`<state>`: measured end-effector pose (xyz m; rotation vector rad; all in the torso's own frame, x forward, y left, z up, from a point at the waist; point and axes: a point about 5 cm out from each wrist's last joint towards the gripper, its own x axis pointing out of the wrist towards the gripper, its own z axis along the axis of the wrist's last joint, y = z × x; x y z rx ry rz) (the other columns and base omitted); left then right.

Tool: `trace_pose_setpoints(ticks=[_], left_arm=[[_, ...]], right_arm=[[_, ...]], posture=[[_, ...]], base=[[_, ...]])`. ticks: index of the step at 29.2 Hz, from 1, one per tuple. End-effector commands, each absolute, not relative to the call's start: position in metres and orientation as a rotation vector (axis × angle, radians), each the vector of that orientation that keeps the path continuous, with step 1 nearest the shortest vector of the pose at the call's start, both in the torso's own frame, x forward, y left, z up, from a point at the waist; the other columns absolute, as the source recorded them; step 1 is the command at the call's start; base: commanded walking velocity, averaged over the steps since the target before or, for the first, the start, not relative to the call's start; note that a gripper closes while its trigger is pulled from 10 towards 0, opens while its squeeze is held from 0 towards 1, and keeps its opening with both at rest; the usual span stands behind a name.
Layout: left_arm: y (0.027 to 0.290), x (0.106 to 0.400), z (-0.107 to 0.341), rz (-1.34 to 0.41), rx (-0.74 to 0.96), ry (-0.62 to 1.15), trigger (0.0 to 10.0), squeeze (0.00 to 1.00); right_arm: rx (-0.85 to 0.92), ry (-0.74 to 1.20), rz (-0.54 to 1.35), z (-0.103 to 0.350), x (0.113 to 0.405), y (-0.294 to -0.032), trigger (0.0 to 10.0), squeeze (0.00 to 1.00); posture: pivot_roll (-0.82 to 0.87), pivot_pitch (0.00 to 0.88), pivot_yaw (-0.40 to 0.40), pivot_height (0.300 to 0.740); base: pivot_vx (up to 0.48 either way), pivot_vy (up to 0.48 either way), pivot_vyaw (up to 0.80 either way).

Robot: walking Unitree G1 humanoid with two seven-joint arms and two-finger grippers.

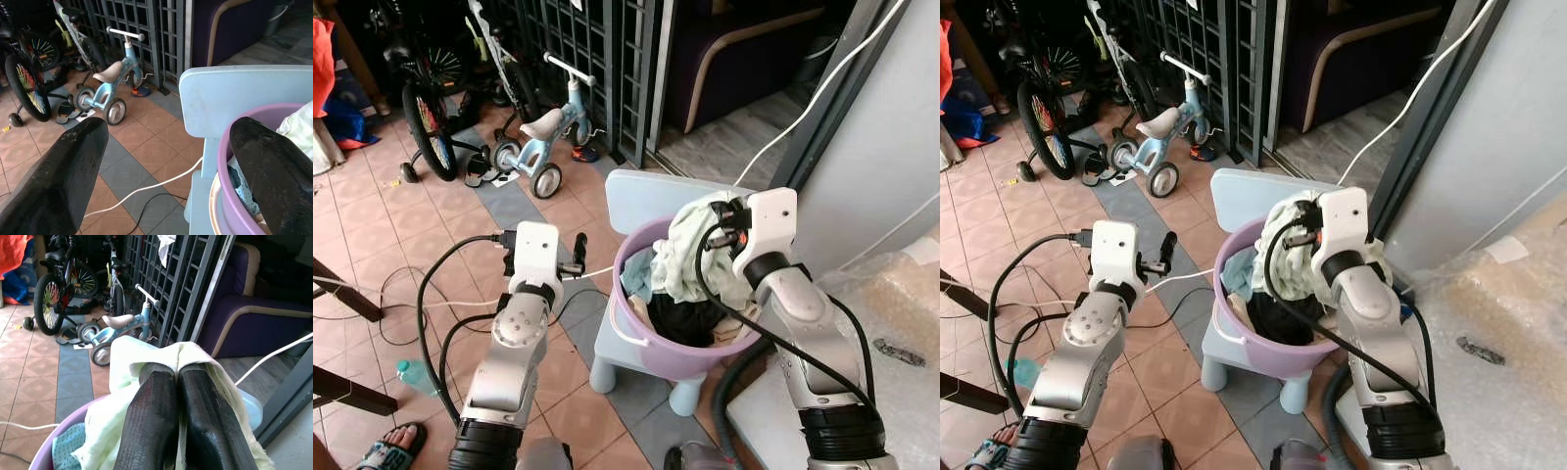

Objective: Clothes washing

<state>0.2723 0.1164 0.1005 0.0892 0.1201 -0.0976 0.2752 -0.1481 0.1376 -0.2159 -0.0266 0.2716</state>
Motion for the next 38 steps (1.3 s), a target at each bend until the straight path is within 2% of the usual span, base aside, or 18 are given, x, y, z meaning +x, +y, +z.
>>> trace_pose_setpoints(ticks=[1,4,9,13,20,24,32,38], left_arm=[[0.115,0.270,0.101,-0.105,0.093,0.111,10.0,0.00],[0.122,0.270,0.100,-0.090,0.087,0.108,10.0,0.00],[0.129,0.265,0.092,-0.082,0.097,0.127,10.0,0.00],[0.127,0.266,0.096,-0.100,0.092,0.108,10.0,0.00],[0.116,0.268,0.099,-0.173,0.092,0.091,10.0,0.00],[0.115,0.274,0.103,-0.168,0.082,0.077,10.0,0.00],[0.114,0.272,0.096,-0.169,0.076,0.099,10.0,0.00],[0.113,0.272,0.096,-0.164,0.075,0.101,10.0,0.00]], right_arm=[[-0.263,-0.055,0.308,0.140,0.267,-0.143,10.0,0.00],[-0.280,-0.036,0.295,0.132,0.259,-0.145,10.0,0.00],[-0.239,-0.034,0.162,0.128,0.265,-0.147,10.0,0.00],[-0.173,-0.039,0.054,0.128,0.269,-0.149,10.0,0.00],[-0.186,-0.067,0.036,0.130,0.273,-0.149,10.0,0.00],[-0.240,-0.144,-0.014,0.149,0.288,-0.159,10.0,0.00],[-0.304,-0.201,-0.152,0.166,0.305,-0.170,10.0,0.00],[-0.315,-0.213,-0.306,0.178,0.315,-0.199,10.0,0.00]], posture=[[-0.04,0.073,0.045,0.740],[-0.04,0.047,0.038,0.740],[-0.04,0.010,0.031,0.740],[-0.04,0.007,0.046,0.740],[-0.05,0.010,0.059,0.740],[-0.06,0.020,0.057,0.740],[-0.06,0.019,0.049,0.740],[-0.06,0.018,0.042,0.740]], base=[[0.000,0.000,-0.43],[0.000,0.000,-0.72],[0.000,0.000,-0.76],[0.000,0.000,-0.76],[0.000,0.000,-0.77],[0.000,-0.281,-0.70],[0.000,-0.312,-0.16],[0.000,-0.261,-0.78]])
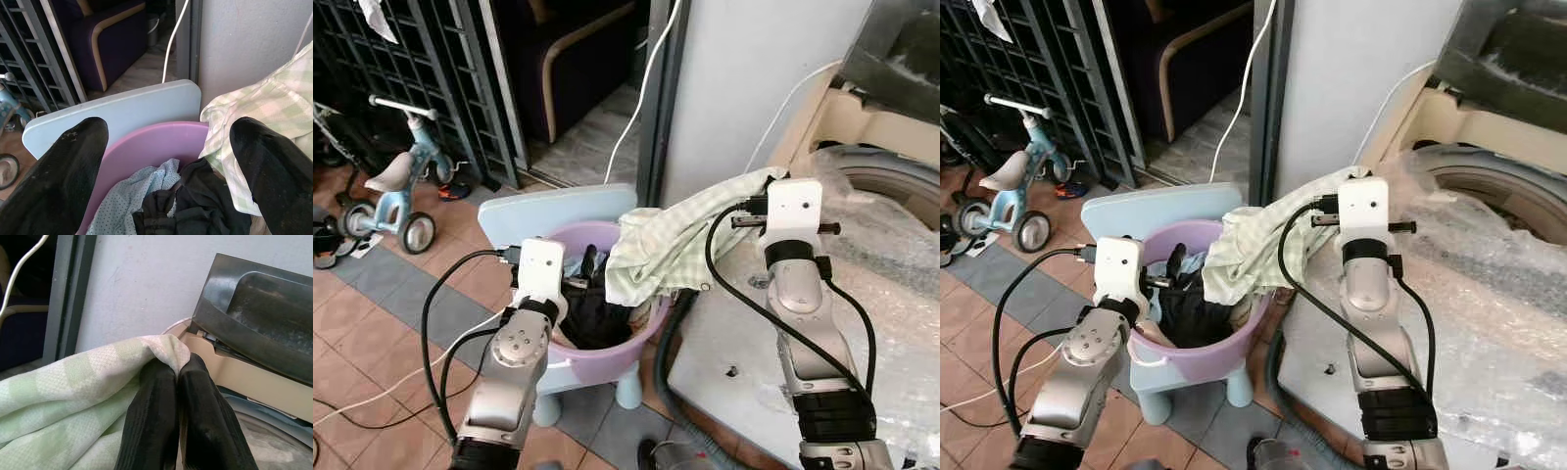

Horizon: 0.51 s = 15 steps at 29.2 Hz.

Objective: Clothes washing

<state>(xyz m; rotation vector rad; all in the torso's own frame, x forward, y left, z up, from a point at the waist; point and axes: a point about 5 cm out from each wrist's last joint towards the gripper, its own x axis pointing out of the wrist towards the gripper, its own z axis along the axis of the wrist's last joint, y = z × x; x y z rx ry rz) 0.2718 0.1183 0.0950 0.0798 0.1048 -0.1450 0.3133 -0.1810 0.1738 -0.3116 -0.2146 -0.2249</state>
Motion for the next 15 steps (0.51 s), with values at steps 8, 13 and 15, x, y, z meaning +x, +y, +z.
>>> trace_pose_setpoints(ticks=[8,13,15], left_arm=[[0.113,0.273,0.095,-0.161,0.070,0.105,10.0,0.00],[0.113,0.273,0.095,-0.157,0.058,0.105,10.0,0.00],[0.113,0.273,0.095,-0.152,0.043,0.101,10.0,0.00]], right_arm=[[-0.368,-0.214,-0.453,0.193,0.328,-0.241,10.0,0.00],[-0.399,-0.234,-0.494,0.205,0.336,-0.258,10.0,0.00],[-0.402,-0.233,-0.523,0.215,0.344,-0.272,10.0,0.00]], posture=[[-0.06,0.016,0.038,0.740],[-0.06,0.015,0.037,0.740],[-0.06,0.014,0.039,0.740]], base=[[0.000,-0.337,-0.78],[0.000,-0.202,-0.78],[0.000,0.000,-0.77]])
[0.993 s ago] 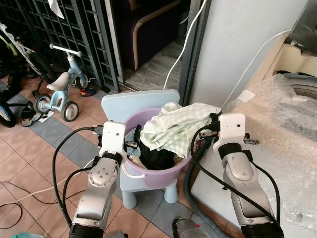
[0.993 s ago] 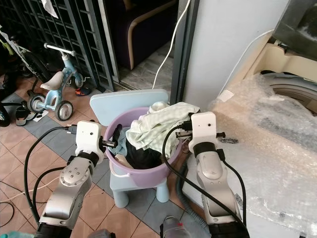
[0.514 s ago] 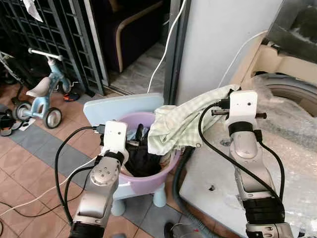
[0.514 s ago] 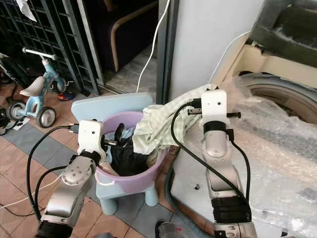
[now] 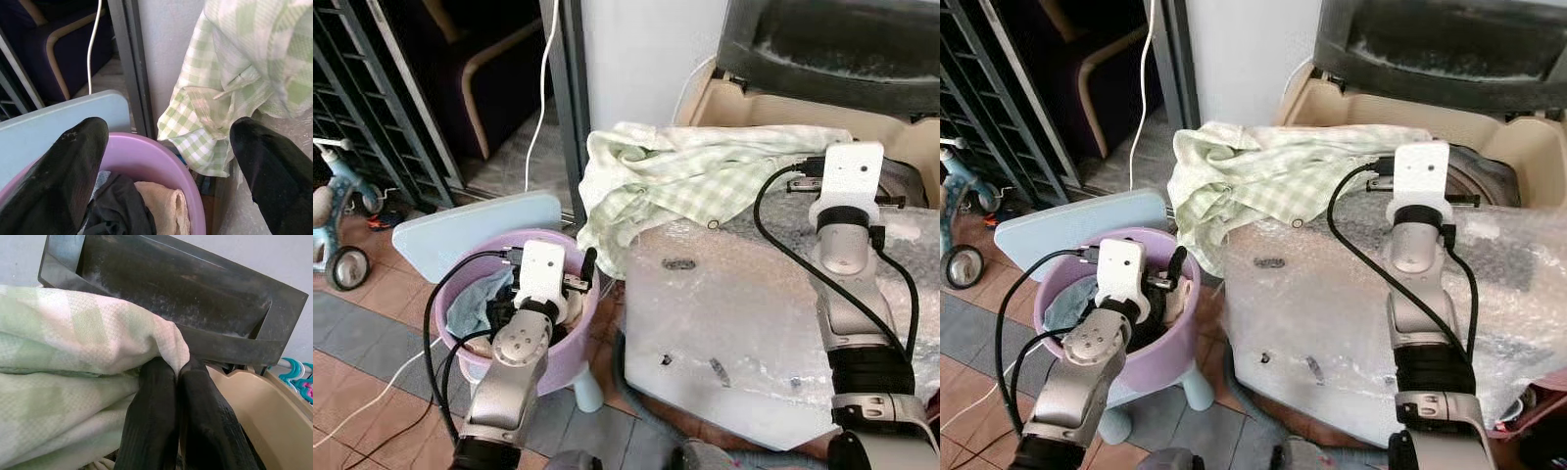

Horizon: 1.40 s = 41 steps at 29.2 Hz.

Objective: Clothes washing

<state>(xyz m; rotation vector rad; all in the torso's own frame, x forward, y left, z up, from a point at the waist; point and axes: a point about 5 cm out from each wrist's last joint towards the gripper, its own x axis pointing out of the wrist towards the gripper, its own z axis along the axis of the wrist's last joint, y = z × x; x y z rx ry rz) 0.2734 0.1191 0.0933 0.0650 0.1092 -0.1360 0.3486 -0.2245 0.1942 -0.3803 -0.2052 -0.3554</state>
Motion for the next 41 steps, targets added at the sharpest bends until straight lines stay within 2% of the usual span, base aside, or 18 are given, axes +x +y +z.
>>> trace_pose_setpoints(ticks=[1,7,17,19,20,21,22,24,27,30,32,35,36,39,41], left_arm=[[0.113,0.273,0.095,-0.152,0.042,0.100,10.0,0.00],[0.113,0.274,0.095,-0.156,0.045,0.102,10.0,0.00],[0.115,0.273,0.093,-0.147,0.048,0.122,10.0,0.00],[0.115,0.273,0.093,-0.151,0.055,0.125,10.0,0.00],[0.115,0.273,0.092,-0.153,0.062,0.127,10.0,0.00],[0.115,0.273,0.092,-0.153,0.062,0.127,10.0,0.00],[0.116,0.274,0.092,-0.152,0.063,0.127,10.0,0.00],[0.116,0.274,0.092,-0.145,0.067,0.126,10.0,0.00],[0.116,0.274,0.092,-0.129,0.068,0.126,10.0,0.00],[0.117,0.273,0.090,-0.115,0.075,0.138,10.0,0.00],[0.117,0.272,0.090,-0.114,0.073,0.140,10.0,0.00],[0.117,0.272,0.091,-0.117,0.067,0.139,10.0,0.00],[0.117,0.273,0.091,-0.125,0.068,0.140,10.0,0.00],[0.116,0.273,0.090,-0.132,0.069,0.144,10.0,0.00],[0.116,0.273,0.090,-0.139,0.068,0.146,10.0,0.00]], right_arm=[[-0.397,-0.230,-0.531,0.218,0.347,-0.276,10.0,0.00],[-0.355,-0.204,-0.518,0.231,0.363,-0.286,10.0,0.00],[-0.273,-0.094,-0.443,0.226,0.385,-0.280,10.0,0.00],[-0.235,-0.163,-0.407,0.249,0.389,-0.283,10.0,0.00],[-0.230,-0.264,-0.454,0.289,0.389,-0.296,10.0,0.00],[-0.230,-0.264,-0.454,0.289,0.389,-0.296,10.0,0.00],[-0.173,-0.313,-0.519,0.315,0.385,-0.309,10.0,0.00],[-0.117,-0.356,-0.560,0.337,0.381,-0.318,10.0,0.00],[-0.156,-0.377,-0.568,0.343,0.380,-0.318,10.0,0.00],[-0.192,-0.347,-0.523,0.332,0.385,-0.311,10.0,0.00],[-0.212,-0.278,-0.423,0.306,0.394,-0.295,10.0,0.00],[-0.207,-0.203,-0.242,0.271,0.402,-0.269,10.0,0.00],[-0.161,-0.170,-0.102,0.254,0.405,-0.251,10.0,0.00],[-0.131,-0.167,0.057,0.244,0.406,-0.232,10.0,0.00],[-0.108,-0.191,0.189,0.242,0.404,-0.218,10.0,1.00]], posture=[[-0.06,0.014,0.039,0.740],[-0.05,0.014,0.039,0.740],[-0.04,0.020,0.040,0.740],[-0.05,0.022,0.051,0.740],[-0.05,0.021,0.052,0.740],[-0.05,0.021,0.052,0.740],[-0.05,0.021,0.052,0.740],[-0.05,0.016,0.039,0.740],[-0.05,0.015,0.028,0.740],[-0.04,0.020,0.021,0.740],[-0.04,0.024,0.026,0.740],[-0.04,0.025,0.035,0.740],[-0.04,0.025,0.040,0.740],[-0.05,0.025,0.043,0.740],[-0.06,0.025,0.045,0.740]], base=[[0.000,0.000,-0.76],[0.000,0.000,-0.28],[0.000,0.000,0.00],[0.000,0.000,0.00],[0.000,0.000,0.00],[0.000,0.000,0.00],[0.000,0.000,0.00],[0.000,0.000,0.00],[0.000,0.000,0.00],[0.000,0.000,0.00],[0.000,0.000,0.00],[0.000,0.000,0.00],[0.000,0.000,0.00],[0.000,0.000,0.00],[0.000,0.000,0.00]])
